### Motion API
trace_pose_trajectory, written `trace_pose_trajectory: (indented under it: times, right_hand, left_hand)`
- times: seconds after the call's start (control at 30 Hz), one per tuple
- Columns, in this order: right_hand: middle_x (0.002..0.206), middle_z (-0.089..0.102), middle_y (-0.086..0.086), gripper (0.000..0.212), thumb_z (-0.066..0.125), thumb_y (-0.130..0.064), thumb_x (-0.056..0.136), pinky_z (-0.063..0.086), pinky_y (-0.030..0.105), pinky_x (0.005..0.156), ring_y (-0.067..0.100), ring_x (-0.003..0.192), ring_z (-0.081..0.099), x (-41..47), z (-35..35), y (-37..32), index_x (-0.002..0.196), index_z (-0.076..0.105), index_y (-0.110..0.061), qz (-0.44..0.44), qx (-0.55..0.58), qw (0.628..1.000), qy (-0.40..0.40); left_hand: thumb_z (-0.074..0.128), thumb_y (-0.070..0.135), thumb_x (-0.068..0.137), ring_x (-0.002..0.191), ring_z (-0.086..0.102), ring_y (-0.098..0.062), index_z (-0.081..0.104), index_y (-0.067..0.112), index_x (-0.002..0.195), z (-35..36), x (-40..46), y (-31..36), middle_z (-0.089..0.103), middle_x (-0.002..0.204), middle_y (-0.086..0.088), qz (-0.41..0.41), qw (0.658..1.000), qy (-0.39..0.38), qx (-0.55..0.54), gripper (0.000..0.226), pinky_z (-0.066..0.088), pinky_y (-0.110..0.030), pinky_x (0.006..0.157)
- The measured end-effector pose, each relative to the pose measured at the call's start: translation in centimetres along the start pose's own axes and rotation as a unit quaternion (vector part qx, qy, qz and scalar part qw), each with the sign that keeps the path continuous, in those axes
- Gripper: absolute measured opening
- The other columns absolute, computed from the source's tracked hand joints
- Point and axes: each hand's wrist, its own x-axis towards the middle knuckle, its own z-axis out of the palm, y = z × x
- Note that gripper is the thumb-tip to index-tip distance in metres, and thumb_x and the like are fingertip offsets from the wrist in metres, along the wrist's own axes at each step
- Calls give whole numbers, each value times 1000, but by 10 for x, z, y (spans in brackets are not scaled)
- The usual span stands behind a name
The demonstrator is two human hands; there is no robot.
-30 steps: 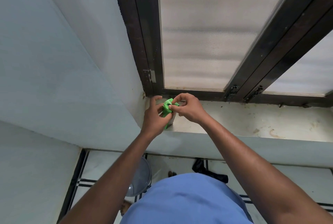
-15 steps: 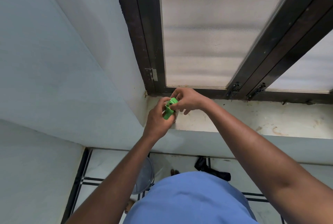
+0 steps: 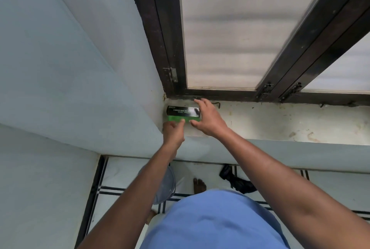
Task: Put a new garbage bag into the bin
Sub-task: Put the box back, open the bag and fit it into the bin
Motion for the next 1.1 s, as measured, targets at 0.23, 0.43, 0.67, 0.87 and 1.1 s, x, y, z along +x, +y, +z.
trace_pose_trajectory:
  times: [0.23,0.43,0.67,0.87,1.1]
  right_hand:
    - [90,78,-7,7,75,-26,102,60,29,72,13,80,75,-51,27,-10,96,79,-26,46,276,951,128]
    - [92,80,6,9,76,-22,104,58,27,64,14,68,75,-123,68,-7,105,80,-14,156,412,894,85]
    - [97,83,9,13,76,-20,104,58,26,65,9,71,75,-202,148,24,109,81,-9,253,425,865,85]
    - [97,84,2,10,75,-20,101,63,37,77,25,91,82,-206,254,114,98,81,-27,321,414,847,89]
    - [95,84,-8,14,73,-39,94,66,49,94,16,94,82,-172,408,285,98,81,-28,351,369,855,97]
  left_hand:
    - [67,26,106,92,77,-21,70,11,121,-26,-39,-18,81,110,-8,39,996,-58,-58,22,65,-41,88]
    - [71,19,105,96,79,-23,72,7,126,-51,-58,-53,81,116,-13,56,990,-128,-30,24,65,-41,87]
    - [74,25,103,94,81,-17,76,23,116,-63,-67,-157,82,111,-5,29,974,-214,74,13,63,-38,82]
    - [75,32,103,102,81,-18,73,29,129,-39,-23,-273,79,114,0,-35,959,-250,133,27,64,-37,90]
    - [70,27,106,111,79,-18,69,31,134,65,77,-435,80,123,4,-79,950,-266,143,29,63,-43,98]
